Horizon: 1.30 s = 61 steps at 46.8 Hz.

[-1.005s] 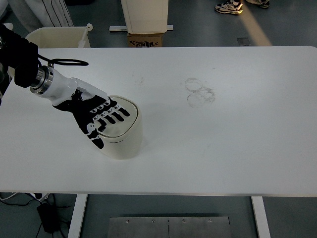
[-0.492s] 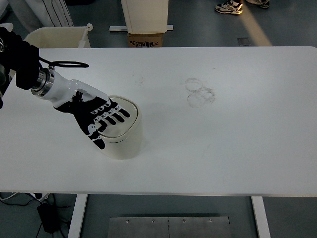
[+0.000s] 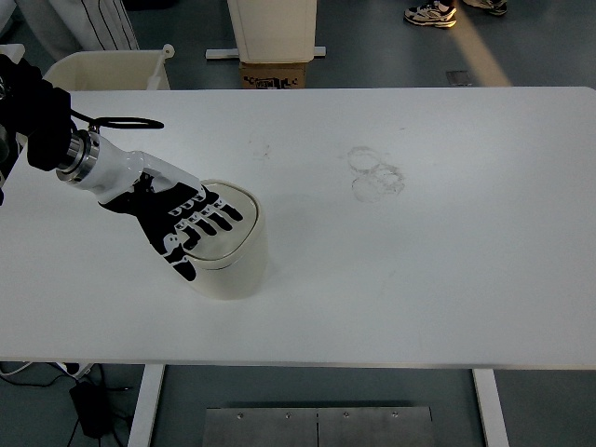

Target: Open trash can

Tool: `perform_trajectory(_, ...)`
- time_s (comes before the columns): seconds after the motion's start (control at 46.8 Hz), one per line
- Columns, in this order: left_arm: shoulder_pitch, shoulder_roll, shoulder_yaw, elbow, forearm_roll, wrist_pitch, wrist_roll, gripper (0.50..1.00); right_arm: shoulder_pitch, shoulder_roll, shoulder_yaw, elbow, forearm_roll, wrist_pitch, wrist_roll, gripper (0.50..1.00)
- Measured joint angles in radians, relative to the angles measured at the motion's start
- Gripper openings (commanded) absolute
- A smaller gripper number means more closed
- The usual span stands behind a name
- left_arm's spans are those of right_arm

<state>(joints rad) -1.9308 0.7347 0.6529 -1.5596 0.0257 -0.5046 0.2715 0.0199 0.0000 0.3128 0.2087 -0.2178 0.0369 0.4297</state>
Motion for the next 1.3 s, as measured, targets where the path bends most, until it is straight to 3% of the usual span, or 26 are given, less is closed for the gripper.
perform_trajectory(0.513,-0.032,0.009,-0.161,0.117,-0.006,-0.008,0.000,1.000,0.000,0.000,0.000,0.000,0.000,0.000,0.000,0.991)
perform_trajectory(0.962,-0.015,0.003,-0.272,0.393,-0.013,-0.010,-0.008,1.000,-0.005,0.000,-0.001,0.000,0.000,0.000,0.000,0.991)
perform_trajectory(1.304,0.099,-0.013,-0.394,0.582,-0.017,0.002,-0.009,1.000,-0.006,0.000,0.000,0.001,-0.001,0.000,0.000,0.991)
